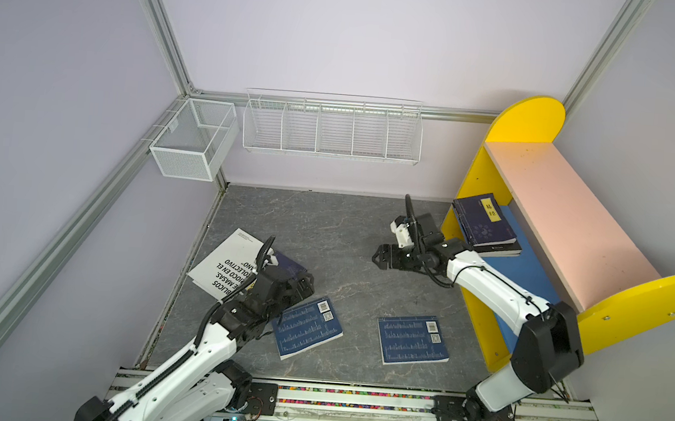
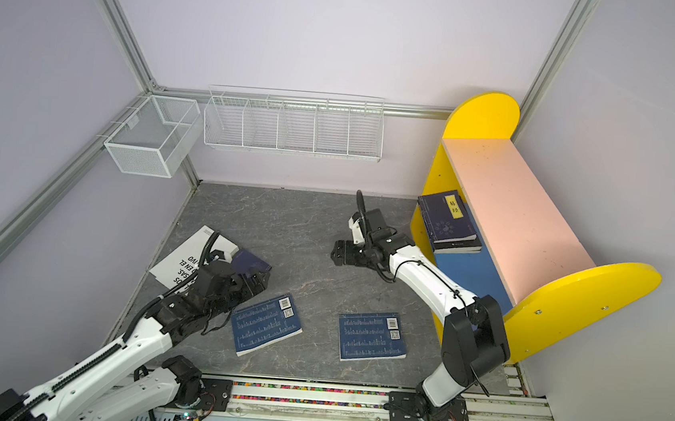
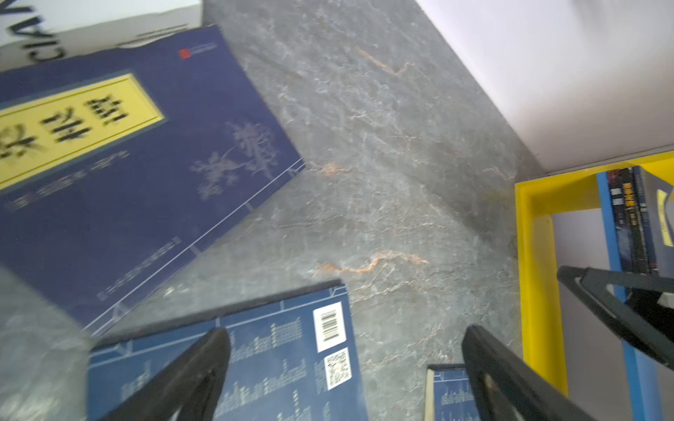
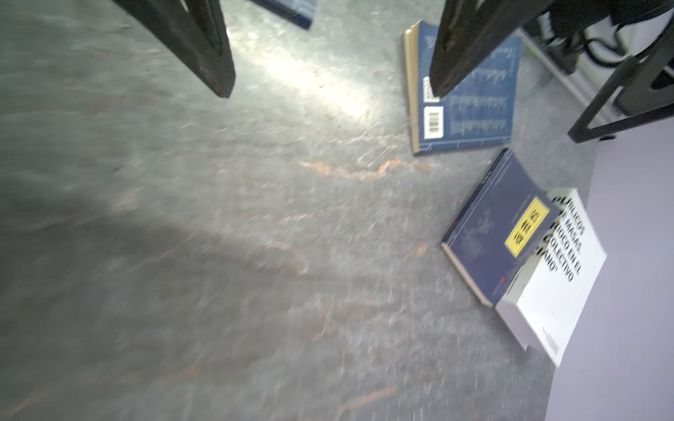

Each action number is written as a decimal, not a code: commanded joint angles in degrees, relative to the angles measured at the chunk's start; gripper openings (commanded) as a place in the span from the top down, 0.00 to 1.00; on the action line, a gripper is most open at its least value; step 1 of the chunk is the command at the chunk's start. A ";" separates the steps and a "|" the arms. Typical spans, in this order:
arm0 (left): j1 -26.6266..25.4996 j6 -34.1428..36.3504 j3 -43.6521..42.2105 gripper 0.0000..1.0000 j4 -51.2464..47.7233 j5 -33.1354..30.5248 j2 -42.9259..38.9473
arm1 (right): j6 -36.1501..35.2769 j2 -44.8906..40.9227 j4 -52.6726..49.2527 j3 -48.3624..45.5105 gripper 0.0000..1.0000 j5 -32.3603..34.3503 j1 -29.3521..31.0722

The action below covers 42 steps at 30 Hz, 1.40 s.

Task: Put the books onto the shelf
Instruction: 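Move the right gripper to the dark-blue barcode book on the table and grasp its edge, then lift the barcode book upright with the right gripper while the left gripper rises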

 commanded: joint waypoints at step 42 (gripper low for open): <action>-3.22 -12.83 -17.32 0.09 0.35 8.76 -12.17 | 17.37 12.07 17.71 -9.74 0.79 -9.05 21.35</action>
